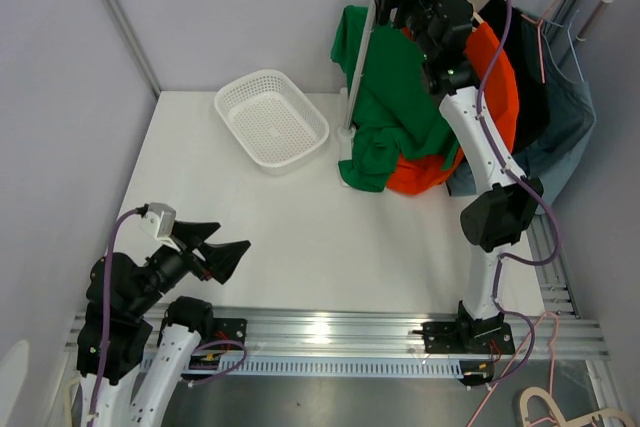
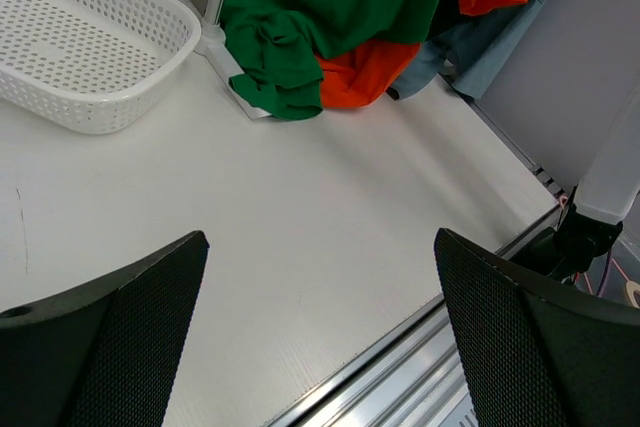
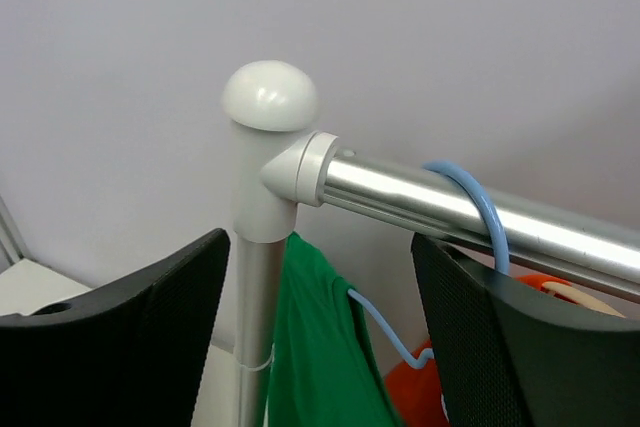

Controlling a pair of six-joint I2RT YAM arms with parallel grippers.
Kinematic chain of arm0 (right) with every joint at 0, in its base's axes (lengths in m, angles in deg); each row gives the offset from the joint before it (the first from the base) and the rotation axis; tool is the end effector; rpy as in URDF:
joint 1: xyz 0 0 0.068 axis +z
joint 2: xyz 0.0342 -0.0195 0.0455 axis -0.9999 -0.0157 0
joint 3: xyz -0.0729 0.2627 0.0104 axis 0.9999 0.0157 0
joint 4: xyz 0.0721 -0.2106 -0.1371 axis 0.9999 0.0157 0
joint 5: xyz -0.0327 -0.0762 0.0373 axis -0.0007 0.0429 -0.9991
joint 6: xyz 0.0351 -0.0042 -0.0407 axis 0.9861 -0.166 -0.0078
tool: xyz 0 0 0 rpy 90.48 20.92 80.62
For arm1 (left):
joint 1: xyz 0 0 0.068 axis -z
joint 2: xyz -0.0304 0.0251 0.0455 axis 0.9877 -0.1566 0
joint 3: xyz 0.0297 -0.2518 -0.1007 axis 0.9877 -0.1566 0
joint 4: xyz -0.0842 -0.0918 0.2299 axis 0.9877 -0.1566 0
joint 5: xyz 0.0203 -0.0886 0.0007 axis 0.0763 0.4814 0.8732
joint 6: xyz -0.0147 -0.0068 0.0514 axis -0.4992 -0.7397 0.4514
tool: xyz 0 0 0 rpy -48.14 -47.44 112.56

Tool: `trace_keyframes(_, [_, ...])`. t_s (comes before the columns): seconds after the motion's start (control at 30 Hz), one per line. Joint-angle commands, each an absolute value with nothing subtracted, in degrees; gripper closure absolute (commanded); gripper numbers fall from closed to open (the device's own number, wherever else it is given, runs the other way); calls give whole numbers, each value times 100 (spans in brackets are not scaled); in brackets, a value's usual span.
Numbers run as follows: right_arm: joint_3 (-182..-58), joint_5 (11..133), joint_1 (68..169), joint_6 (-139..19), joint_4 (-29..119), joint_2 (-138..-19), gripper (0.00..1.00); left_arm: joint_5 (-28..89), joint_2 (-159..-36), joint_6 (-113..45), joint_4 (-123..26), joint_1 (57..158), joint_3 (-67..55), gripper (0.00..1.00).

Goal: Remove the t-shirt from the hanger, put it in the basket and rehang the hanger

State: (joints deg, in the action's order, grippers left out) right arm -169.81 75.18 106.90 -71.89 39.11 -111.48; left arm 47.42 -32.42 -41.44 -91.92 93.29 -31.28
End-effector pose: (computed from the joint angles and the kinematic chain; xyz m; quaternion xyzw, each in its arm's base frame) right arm 0.4362 0.1429 0.4950 -0.1489 0.5780 0.1103 0.7947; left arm 0.0221 -0.0203 0.3454 0.1060 0.7256 -0.3330 0.5928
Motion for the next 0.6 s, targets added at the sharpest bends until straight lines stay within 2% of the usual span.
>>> trace_keyframes(0.0, [-17476, 7795, 10694, -7448, 4166, -11350, 23, 4783, -3183, -4111, -9097, 9259, -3147, 1])
trace_keyframes(0.3, [-17223, 7524, 10352, -7018, 4360, -11175, 19, 4738, -3165, -4128, -9097, 9259, -3155, 1])
trace_keyframes(0.57, [-14744, 6003, 10237, -6692, 2849, -9603, 17, 4730, -3200, -4129, -9088, 9259, -3164, 1])
